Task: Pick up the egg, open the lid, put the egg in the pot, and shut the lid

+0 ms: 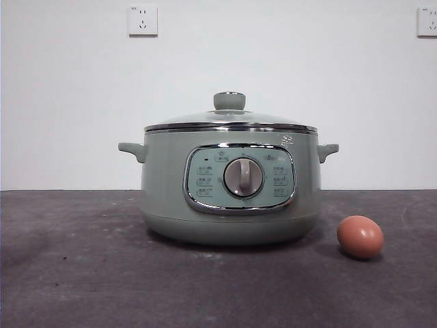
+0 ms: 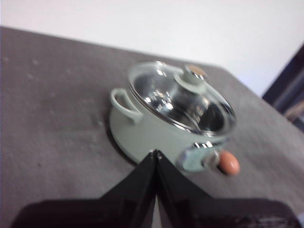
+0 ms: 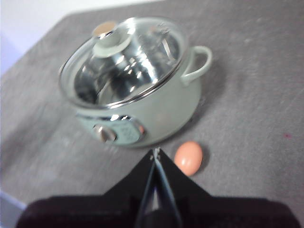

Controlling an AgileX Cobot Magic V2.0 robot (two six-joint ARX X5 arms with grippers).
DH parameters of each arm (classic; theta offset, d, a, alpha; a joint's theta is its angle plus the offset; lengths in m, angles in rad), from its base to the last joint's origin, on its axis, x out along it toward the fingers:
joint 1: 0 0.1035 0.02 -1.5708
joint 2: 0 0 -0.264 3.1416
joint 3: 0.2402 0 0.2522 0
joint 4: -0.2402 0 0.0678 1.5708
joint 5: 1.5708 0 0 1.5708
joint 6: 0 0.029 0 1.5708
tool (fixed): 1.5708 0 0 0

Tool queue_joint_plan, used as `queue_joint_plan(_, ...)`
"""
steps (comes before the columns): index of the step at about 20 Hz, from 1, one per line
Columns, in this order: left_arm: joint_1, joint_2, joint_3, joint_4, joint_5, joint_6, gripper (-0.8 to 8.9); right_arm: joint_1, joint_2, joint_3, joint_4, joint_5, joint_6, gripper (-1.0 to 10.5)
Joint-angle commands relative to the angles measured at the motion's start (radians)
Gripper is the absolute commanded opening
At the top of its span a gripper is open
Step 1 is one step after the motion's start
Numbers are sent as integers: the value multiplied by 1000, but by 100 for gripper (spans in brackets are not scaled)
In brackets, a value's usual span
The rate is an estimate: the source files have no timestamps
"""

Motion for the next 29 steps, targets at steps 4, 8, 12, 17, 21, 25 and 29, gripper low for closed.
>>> queue_joint_plan(4,1,112,176,-208,19,210,-7,3,133,196,-215,-4,-155,-11)
queue_joint_plan(8,-3,216,340,-448,19,344,-7,3,214,296,-412,-5,-213,-11)
queue_joint_plan(12,-33,266,408,-570,18,385,-7,3,228,300,-516,-4,-254,-11)
queue_joint_plan(17,-40,270,409,-567,16,382,109,3,228,300,-512,-3,-224,96)
queue_joint_plan(21,-40,270,409,-560,12,379,691,3,234,300,-509,-4,-198,629)
queue_joint_plan(25,-40,270,409,-559,13,379,691,3,240,300,-508,-3,-197,627)
queue_joint_plan(29,-40,270,409,-560,13,380,691,3,270,300,-492,-4,-177,626)
